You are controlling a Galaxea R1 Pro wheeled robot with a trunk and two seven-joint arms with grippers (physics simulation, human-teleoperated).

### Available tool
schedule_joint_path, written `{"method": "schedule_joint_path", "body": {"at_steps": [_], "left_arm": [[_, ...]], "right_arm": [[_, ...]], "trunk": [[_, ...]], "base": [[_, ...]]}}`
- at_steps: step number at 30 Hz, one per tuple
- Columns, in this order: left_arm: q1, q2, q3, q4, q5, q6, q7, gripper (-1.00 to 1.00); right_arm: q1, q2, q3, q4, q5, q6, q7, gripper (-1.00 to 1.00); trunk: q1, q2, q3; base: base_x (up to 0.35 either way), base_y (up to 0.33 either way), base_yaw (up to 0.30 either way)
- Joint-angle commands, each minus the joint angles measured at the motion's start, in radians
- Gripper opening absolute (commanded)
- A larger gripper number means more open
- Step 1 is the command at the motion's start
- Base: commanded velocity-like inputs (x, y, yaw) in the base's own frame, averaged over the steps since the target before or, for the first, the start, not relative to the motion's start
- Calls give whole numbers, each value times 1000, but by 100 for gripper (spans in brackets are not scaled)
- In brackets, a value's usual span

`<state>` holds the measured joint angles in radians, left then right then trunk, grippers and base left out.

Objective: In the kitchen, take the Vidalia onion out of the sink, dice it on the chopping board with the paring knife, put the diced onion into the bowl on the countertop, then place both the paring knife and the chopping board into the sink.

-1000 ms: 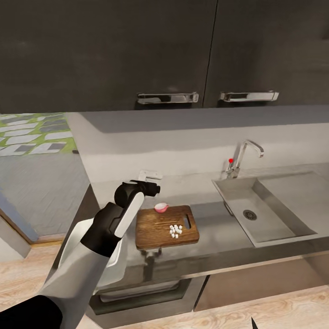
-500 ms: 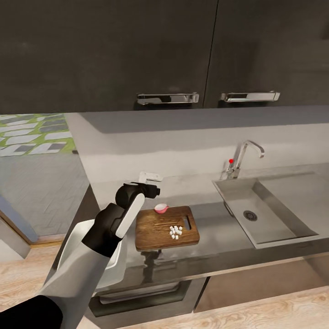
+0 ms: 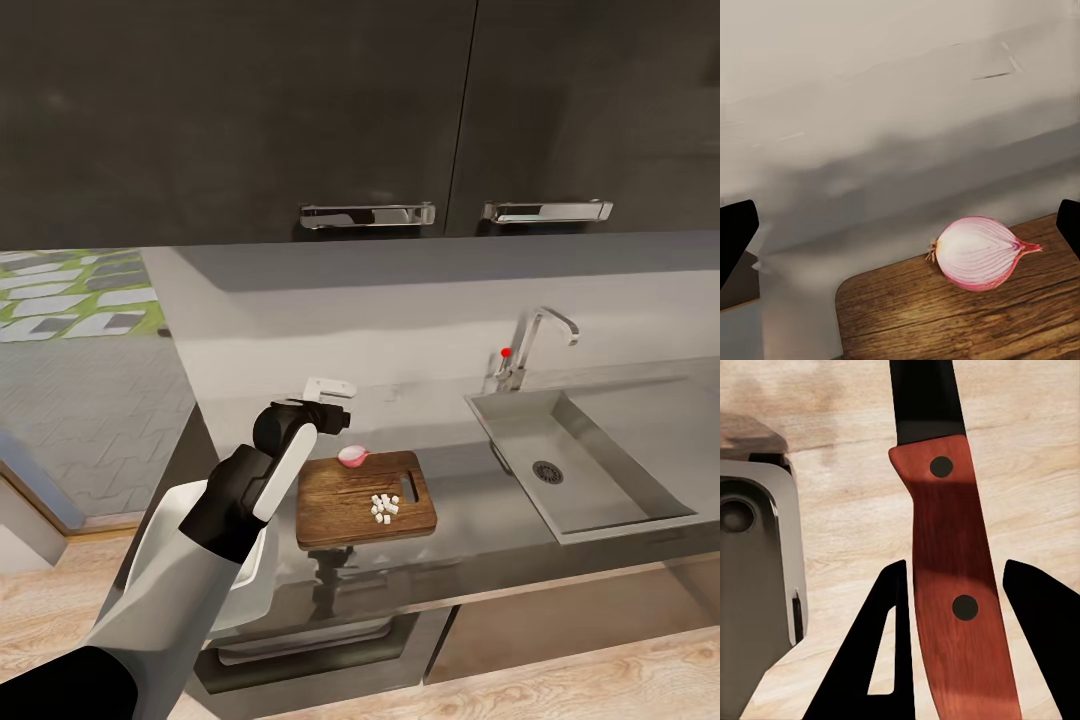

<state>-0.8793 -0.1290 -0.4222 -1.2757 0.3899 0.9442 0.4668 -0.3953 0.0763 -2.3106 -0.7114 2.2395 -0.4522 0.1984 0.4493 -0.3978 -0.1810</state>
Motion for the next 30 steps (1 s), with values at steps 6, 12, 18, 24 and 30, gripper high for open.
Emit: {"method": "schedule_joint_path", "body": {"at_steps": [6,12,18,24,30], "left_arm": [[-1,0,-1,1,10,2,10,100],[-1,-2,-1,6,10,2,10,100],[-1,-3,-1,27,10,2,10,100],[-1,-3,-1,40,10,2,10,100],[-1,-4,-1,66,10,1,10,100]], "right_arm": [[-2,1,-4,-3,0,10,6,-100],[-2,1,-4,-3,0,89,25,-100],[-2,-4,-4,-6,-1,137,69,-100],[-2,-4,-4,-7,-2,163,73,-100],[-2,-5,-4,-8,-3,165,72,-100]], "trunk": [[1,-2,-2],[1,-2,-2],[1,-2,-2],[1,-2,-2],[1,-2,-2]], "base": [[0,0,0],[15,0,0],[123,-52,0],[128,-91,0],[15,-7,0]]}}
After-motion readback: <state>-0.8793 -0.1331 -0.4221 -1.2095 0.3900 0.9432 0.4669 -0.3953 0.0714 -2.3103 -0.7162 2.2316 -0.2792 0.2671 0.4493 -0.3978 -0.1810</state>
